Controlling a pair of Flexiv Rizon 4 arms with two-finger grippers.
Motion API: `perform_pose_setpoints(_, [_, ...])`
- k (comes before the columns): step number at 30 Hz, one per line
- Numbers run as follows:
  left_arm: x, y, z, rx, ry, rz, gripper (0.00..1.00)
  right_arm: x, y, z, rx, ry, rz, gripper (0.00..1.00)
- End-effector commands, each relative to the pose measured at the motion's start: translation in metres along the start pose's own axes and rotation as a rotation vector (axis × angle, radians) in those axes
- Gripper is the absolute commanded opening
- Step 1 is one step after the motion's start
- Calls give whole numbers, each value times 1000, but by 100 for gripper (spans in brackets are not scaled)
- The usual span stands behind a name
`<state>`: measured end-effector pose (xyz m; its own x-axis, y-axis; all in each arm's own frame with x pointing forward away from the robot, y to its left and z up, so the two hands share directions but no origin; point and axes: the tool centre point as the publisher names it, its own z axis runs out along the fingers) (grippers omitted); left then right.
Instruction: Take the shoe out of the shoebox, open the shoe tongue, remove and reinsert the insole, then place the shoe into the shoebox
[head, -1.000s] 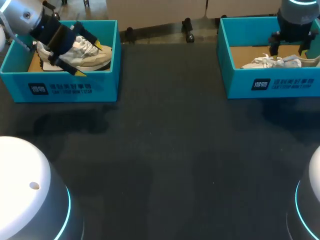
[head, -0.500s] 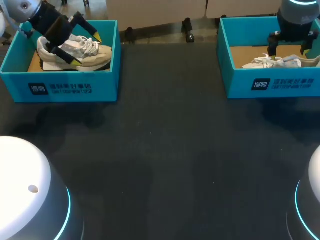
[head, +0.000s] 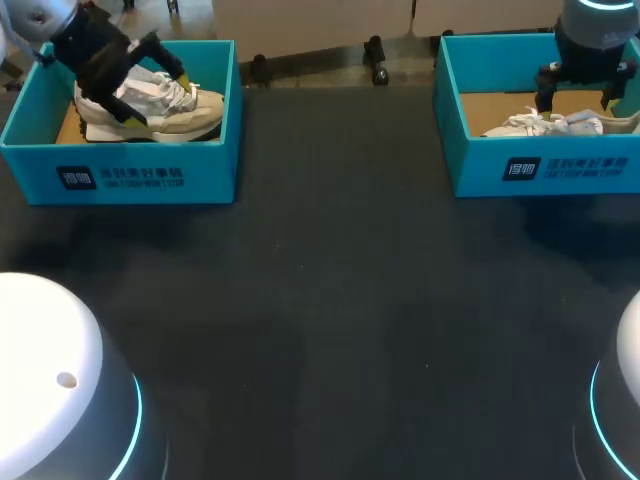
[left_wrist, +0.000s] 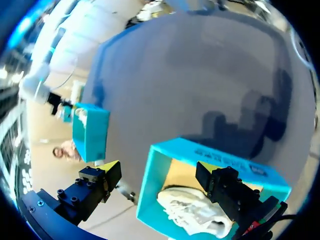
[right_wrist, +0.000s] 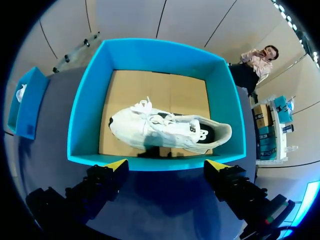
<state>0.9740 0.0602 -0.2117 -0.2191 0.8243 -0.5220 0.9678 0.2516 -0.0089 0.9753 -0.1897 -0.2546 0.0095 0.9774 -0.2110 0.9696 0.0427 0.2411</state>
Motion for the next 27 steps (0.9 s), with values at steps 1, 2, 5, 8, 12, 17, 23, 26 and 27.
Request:
perform_pose_setpoints(1, [6,35,0,105,70,149,100,0,-1,0,-3,0,1,100])
perform_pose_setpoints(2, [7,41,-1,116,73,158,100,0,-1,0,-3,0,1,100])
perform_pose_setpoints(5, [12,56,-7,166,114,199,100,0,-1,0,-3,0,1,100])
perform_pose_setpoints(8, [16,72,-12,161,152,243,100,0,-1,0,-3,0,1,100])
perform_pose_setpoints(12, [20,94,-16,136,188,275,100,0,-1,0,-3,0,1,100])
perform_pose_setpoints(17, [30,114,-19,92,231,330,100,0,-1,0,-3,0,1,100])
perform_pose_setpoints(23, [45,138,-17,33,285,360,100,0,-1,0,-3,0,1,100])
perform_pose_setpoints(26, [54,150,-16,5,329,381,100,0,-1,0,-3,0,1,100])
perform_pose_setpoints(27, [58,153,-15,-7,345,390,100,0,-1,0,-3,0,1,100])
